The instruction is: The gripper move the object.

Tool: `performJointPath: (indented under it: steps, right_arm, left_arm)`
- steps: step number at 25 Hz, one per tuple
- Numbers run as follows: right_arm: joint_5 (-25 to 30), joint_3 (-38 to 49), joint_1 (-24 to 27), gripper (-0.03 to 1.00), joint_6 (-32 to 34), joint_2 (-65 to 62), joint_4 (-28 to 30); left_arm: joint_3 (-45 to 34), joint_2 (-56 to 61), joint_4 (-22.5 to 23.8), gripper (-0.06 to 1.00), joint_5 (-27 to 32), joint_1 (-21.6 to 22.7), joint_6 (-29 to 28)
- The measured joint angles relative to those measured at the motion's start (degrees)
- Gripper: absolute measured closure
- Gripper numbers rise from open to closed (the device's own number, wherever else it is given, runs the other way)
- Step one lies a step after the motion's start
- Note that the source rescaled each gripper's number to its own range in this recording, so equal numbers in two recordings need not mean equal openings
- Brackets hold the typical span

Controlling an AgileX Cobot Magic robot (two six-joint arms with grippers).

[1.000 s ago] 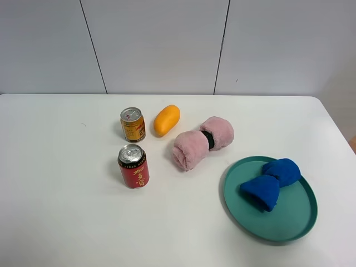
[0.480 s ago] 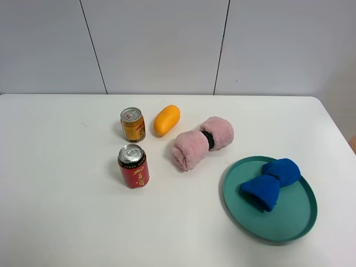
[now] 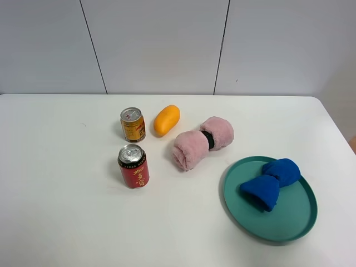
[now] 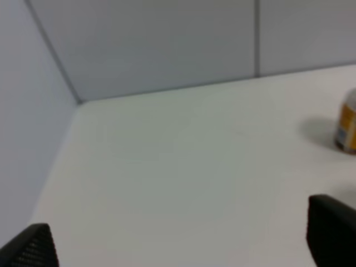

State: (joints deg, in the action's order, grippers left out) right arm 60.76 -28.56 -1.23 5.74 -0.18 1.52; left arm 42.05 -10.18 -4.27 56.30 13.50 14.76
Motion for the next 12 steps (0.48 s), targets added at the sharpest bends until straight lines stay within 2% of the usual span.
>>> performJointPath:
  steps: [3, 4, 5, 9, 12]
  right_arm:
    - [0.00, 0.00, 0.00, -0.03, 0.00, 0.00, 0.00]
    - [0.00, 0.00, 0.00, -0.03, 0.00, 0.00, 0.00]
    - [0.00, 0.00, 0.00, -0.03, 0.00, 0.00, 0.00]
    - [0.00, 0.00, 0.00, -0.03, 0.00, 0.00, 0.00]
    - [0.00, 0.00, 0.00, -0.03, 0.00, 0.00, 0.00]
  left_arm:
    - [-2.16, 0.48, -2.09, -0.05, -0.66, -5.39, -0.32]
    - [-2.21, 0.54, -2.21, -0.05, -0.74, -7.36, -0.47]
    - [-2.21, 0.54, -2.21, -0.05, -0.74, -7.36, -0.47]
    - [-2.32, 0.62, -2.44, -0.05, -0.84, -14.52, -2.93]
    - [-2.51, 0.79, -2.17, -0.05, 0.71, -17.09, -4.63]
